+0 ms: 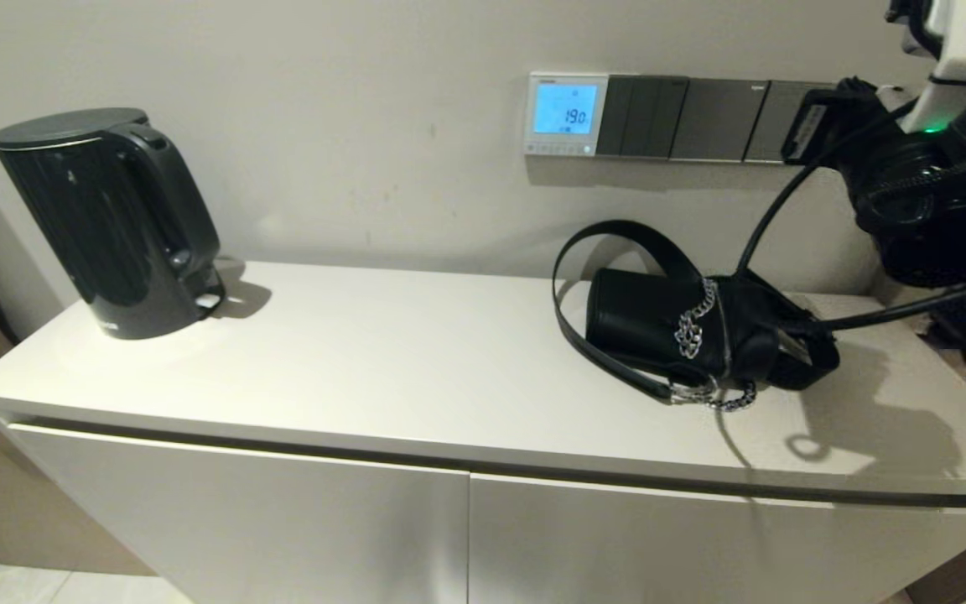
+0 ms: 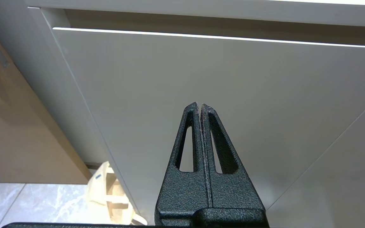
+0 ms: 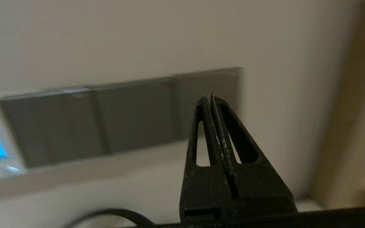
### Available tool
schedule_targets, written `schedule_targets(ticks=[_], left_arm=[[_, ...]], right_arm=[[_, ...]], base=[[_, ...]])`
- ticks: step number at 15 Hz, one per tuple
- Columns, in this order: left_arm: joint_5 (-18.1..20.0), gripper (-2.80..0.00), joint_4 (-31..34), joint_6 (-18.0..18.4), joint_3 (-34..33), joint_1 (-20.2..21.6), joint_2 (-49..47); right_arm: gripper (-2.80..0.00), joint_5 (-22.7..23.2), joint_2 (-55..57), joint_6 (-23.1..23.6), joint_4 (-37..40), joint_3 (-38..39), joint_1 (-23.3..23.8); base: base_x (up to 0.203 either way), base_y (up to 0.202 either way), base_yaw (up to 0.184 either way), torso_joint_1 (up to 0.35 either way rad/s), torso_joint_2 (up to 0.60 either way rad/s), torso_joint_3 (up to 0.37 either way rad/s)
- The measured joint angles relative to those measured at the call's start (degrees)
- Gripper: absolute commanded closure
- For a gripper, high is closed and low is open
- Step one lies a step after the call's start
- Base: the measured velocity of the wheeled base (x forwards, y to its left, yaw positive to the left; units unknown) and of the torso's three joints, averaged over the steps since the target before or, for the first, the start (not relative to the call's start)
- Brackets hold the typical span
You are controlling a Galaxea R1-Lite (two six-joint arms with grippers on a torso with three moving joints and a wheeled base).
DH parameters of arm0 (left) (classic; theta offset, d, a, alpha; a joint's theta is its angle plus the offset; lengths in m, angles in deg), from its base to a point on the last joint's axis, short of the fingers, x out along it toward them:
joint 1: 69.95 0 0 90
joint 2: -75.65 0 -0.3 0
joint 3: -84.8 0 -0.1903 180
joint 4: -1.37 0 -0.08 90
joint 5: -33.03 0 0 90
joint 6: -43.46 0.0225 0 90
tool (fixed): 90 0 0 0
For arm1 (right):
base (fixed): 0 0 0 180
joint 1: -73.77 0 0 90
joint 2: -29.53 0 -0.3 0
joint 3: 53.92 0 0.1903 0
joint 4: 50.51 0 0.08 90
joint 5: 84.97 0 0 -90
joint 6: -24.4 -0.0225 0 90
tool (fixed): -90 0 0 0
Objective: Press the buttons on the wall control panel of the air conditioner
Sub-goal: Turn off the central air conditioner
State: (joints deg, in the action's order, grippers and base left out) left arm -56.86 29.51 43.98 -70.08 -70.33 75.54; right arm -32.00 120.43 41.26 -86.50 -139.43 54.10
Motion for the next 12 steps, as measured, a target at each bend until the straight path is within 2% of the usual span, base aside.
schedule_targets(ticks=[3,8,12], left_arm=[[0.0,0.00,0.0,0.0,0.0,0.0,0.0],[0.0,0.00,0.0,0.0,0.0,0.0,0.0],[0.0,0.00,0.0,0.0,0.0,0.0,0.0]], right_arm=[[0.00,-0.6,-8.0,0.0,5.6,4.6,2.1],[0.00,-1.4,-20.4,-0.1,19.2,7.1,2.7],[0.00,-4.2,-26.4,-0.1,20.9,11.7,1.4]], base=[[0.000,0.000,0.000,0.000,0.00,0.000],[0.000,0.000,0.000,0.000,0.00,0.000],[0.000,0.000,0.000,0.000,0.00,0.000]])
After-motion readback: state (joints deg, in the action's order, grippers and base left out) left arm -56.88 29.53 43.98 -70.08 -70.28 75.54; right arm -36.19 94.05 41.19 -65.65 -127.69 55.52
